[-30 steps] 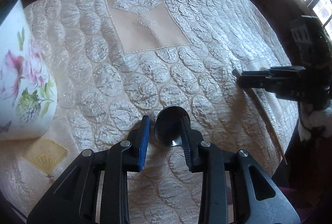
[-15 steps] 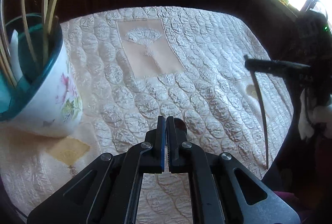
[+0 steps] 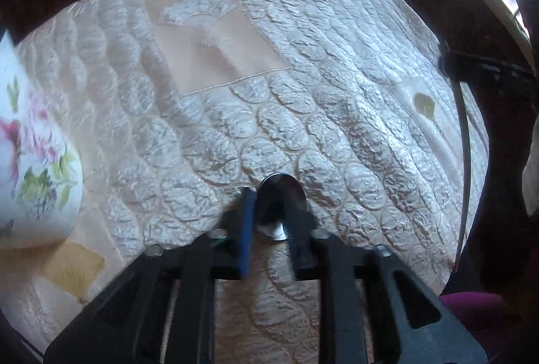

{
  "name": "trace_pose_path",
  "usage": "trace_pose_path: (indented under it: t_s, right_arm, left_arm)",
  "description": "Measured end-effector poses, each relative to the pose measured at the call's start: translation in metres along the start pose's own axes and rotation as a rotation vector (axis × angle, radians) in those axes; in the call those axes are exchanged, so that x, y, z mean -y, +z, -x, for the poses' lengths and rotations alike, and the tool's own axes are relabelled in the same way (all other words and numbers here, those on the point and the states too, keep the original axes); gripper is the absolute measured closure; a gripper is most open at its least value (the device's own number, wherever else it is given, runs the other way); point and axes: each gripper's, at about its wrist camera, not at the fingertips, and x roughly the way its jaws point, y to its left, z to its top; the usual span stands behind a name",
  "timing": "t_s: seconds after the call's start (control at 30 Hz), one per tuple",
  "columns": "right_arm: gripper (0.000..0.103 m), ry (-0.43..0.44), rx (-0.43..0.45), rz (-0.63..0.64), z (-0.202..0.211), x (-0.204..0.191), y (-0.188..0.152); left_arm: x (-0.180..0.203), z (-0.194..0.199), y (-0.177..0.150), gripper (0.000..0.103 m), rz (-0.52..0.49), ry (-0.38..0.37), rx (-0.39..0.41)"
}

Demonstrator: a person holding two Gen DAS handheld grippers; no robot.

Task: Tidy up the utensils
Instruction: 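Carry the spoon over the cup with the left gripper while the right gripper carries the chopstick there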

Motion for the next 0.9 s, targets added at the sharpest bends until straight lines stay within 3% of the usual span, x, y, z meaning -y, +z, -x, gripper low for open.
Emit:
trace_pose_path:
  t_s: [0.13,0.33,0.7,0.9]
  right_arm:
    - [0.095,0.003,0.005,0.002,0.002,-0.002,0.002]
    - [0.095,0.021,0.062,0.035,0.019,-0.019,0.013]
    - [0.095,0.076,0.184,0.153,0.051,-0.081,0.051]
    - [0.095,0.150,0.236,0.206,0.065,-0.119,0.081]
  left_arm:
    - [0.008,0.010,-0.003,0.099,-0.020,-0.008,0.025]
    - [0.001,0.043,-0.017,0.101,0.039,-0.004,0.089]
    - [-0.026,0.179,-0.031,0.102,0.134,0.093,0.355]
    - [-0.056,0.256,-0.036,0.102,0.185,0.195,0.492]
